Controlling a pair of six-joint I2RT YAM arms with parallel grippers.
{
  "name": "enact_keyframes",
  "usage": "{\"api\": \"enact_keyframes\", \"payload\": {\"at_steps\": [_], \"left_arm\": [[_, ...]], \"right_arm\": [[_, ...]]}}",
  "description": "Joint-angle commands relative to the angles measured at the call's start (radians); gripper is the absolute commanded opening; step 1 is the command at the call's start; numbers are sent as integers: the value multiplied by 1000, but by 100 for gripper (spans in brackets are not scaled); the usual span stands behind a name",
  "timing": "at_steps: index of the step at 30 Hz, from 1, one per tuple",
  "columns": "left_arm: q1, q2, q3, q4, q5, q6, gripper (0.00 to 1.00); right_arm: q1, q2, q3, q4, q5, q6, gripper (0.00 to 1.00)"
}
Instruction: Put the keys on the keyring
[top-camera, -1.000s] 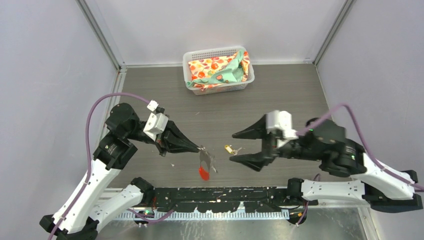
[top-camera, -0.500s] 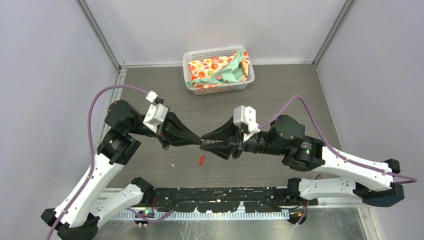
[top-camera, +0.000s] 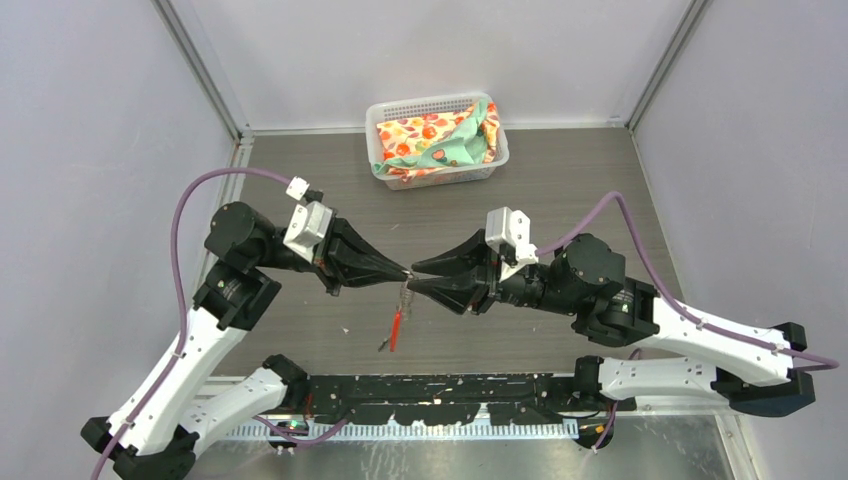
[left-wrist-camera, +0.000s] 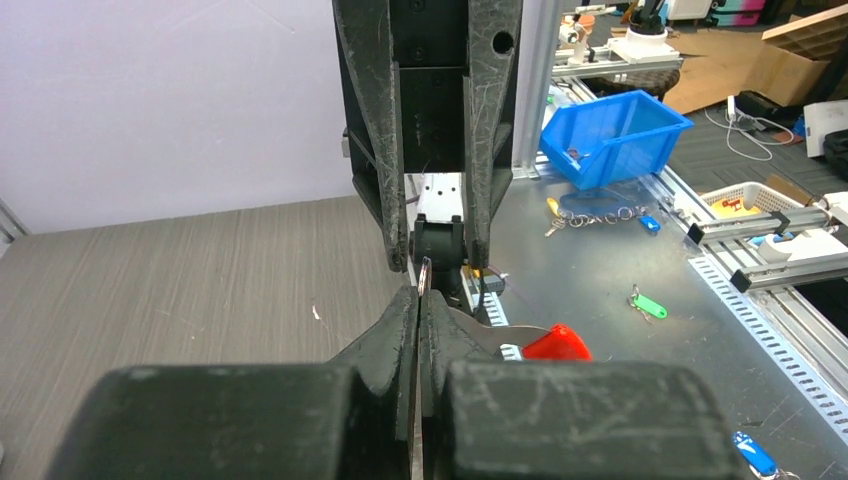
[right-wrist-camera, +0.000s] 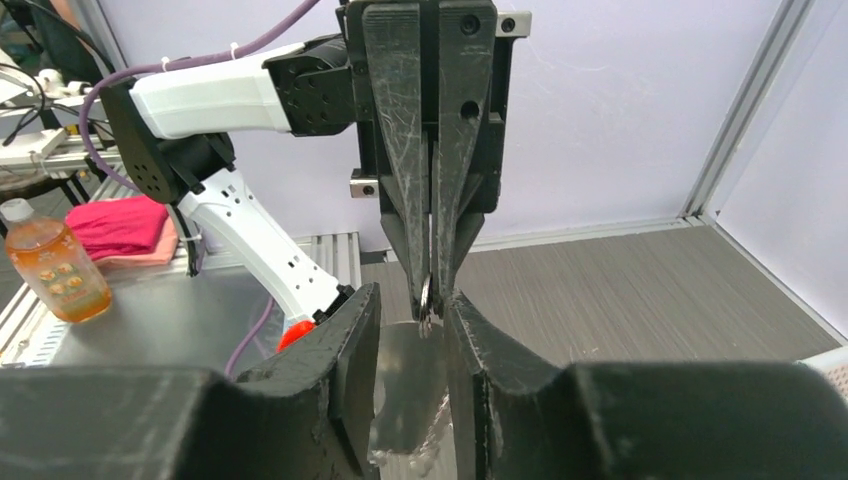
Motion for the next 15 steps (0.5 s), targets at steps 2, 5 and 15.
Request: {"api": "enact_keyframes", "payload": {"at_steps": [2,5,15], "left_arm": [[-1,-1,42,57,-34,-20,0],[-2,1,45,60,-37,-18,0],[-2,6,51,62,-32,-22,0]], "right_arm": [[4,-28,-6,18,42,3,33],[5,-26,-3,5,56,3,31],[5,2,24,-21,85,-10,21]]}}
